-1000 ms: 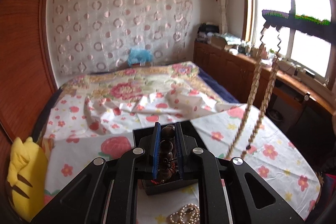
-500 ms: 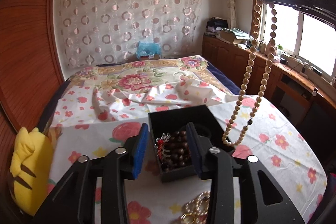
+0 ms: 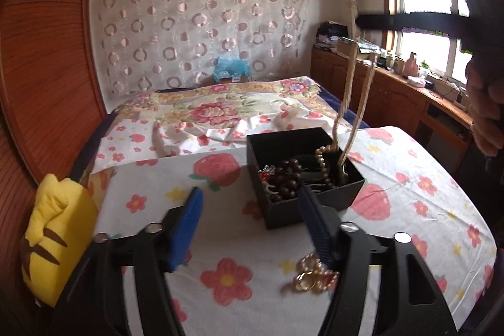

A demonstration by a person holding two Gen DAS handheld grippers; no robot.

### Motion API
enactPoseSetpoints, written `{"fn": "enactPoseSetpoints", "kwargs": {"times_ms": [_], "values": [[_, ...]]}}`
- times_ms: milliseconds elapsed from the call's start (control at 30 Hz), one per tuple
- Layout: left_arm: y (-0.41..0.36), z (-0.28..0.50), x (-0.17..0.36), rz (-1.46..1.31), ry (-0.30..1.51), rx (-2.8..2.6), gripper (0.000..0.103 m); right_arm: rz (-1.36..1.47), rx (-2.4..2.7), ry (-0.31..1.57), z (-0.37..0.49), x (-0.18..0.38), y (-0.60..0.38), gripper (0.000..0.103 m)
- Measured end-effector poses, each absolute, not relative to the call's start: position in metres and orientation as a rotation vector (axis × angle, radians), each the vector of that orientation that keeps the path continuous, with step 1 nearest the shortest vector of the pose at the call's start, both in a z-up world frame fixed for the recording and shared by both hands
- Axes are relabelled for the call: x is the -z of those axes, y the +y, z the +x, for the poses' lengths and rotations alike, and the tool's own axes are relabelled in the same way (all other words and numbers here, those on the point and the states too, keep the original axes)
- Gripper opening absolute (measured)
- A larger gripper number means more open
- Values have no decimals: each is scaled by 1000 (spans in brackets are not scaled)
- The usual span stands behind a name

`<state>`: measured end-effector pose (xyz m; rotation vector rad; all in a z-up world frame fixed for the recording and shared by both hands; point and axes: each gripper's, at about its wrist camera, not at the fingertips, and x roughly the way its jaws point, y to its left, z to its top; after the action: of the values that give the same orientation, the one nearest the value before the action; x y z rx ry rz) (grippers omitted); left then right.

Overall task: Organize jewelry
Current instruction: 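Lower the pearl necklace into the box and open the right tool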

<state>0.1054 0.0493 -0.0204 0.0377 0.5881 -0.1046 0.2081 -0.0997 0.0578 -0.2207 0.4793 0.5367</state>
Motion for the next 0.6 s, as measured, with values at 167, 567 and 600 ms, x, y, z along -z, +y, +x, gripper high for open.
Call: {"fn": "enactPoseSetpoints", "kwargs": {"times_ms": [167,567,600], "values": [[63,95,30,16,609,80,83,-200,-544,543,212,-32,-104,19],[100,66,55,-16,681,41,89,-239,-597,611,170,29,-106,19],[101,65,58,-14,691,43,89,-242,-604,622,168,35,-106,19]]}}
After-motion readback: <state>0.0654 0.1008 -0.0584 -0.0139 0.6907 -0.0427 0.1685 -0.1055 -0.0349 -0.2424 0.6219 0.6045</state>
